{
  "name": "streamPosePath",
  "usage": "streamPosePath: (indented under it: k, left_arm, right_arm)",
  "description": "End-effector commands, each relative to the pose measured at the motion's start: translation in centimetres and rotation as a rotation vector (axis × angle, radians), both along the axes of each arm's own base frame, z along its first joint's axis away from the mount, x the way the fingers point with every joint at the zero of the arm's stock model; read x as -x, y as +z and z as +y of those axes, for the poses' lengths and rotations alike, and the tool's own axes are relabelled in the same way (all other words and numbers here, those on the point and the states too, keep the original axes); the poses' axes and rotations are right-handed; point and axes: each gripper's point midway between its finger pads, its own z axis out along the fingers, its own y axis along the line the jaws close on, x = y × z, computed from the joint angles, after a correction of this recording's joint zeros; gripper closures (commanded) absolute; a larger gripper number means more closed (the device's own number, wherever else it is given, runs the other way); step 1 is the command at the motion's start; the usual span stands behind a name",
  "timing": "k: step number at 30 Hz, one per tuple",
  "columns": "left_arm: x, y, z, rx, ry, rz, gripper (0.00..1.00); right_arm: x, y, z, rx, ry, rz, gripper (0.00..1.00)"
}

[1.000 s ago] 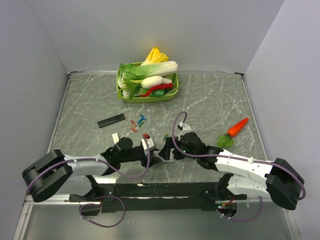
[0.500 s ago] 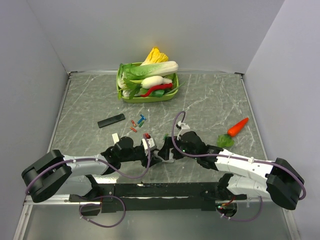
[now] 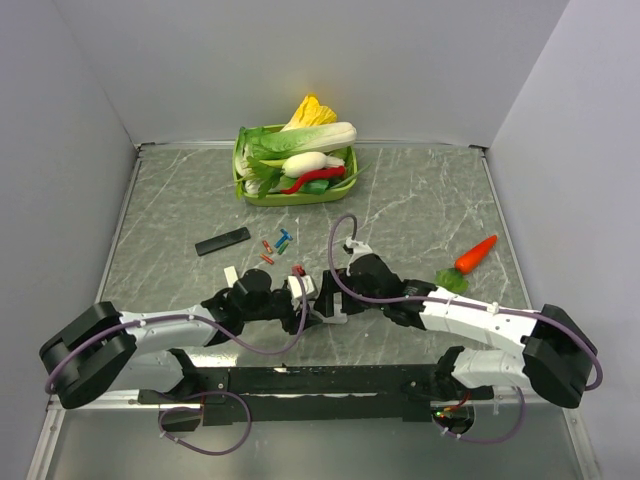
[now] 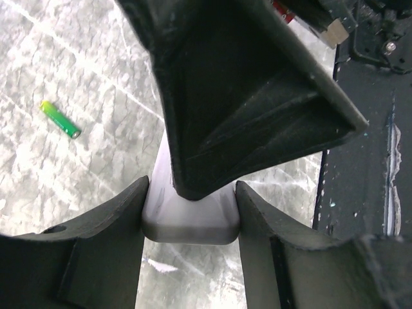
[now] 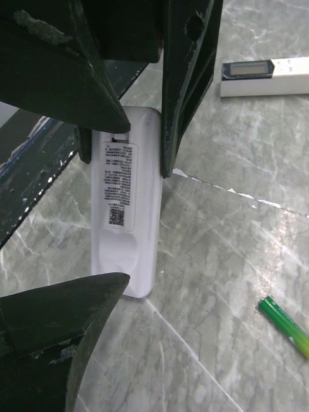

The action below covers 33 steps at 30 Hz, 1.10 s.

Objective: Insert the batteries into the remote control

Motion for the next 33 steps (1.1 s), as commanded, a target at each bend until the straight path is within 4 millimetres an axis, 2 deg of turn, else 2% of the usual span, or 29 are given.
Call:
streamPosePath:
  k: [1,8,16,24,33]
  left_arm:
    - [-1.6,5.3,-1.6,0.102,0.0,-0.128,0.99]
    - [-1.7,6.2,-1.6,0.114,0.009,-0.141,0.99]
    - [-2.1,6.4,-1.3,0.094,0.027,-0.147,0.99]
    - [-2.1,6.3,-1.0,0.084,0.039,-0.142,0.99]
    - [-1.6,5.7,-0.6,0.07,0.035,-0.119,0.99]
  right_arm:
    - [1.4,-2.0,-1.6,0.152,0.04,0.053,0.04]
    - [1.9,-3.4,-2.4,0.212,0.049,0.093,0.04]
    - [1.0,-4.5,-6.1,0.405,-0.04,0.071,0.04]
    - [0.5,-4.3,-8.0,0.496,-0.091,0.051,0.05]
    - [0.0,-3.7,-8.7,0.464,-0.123,0.044,0.06]
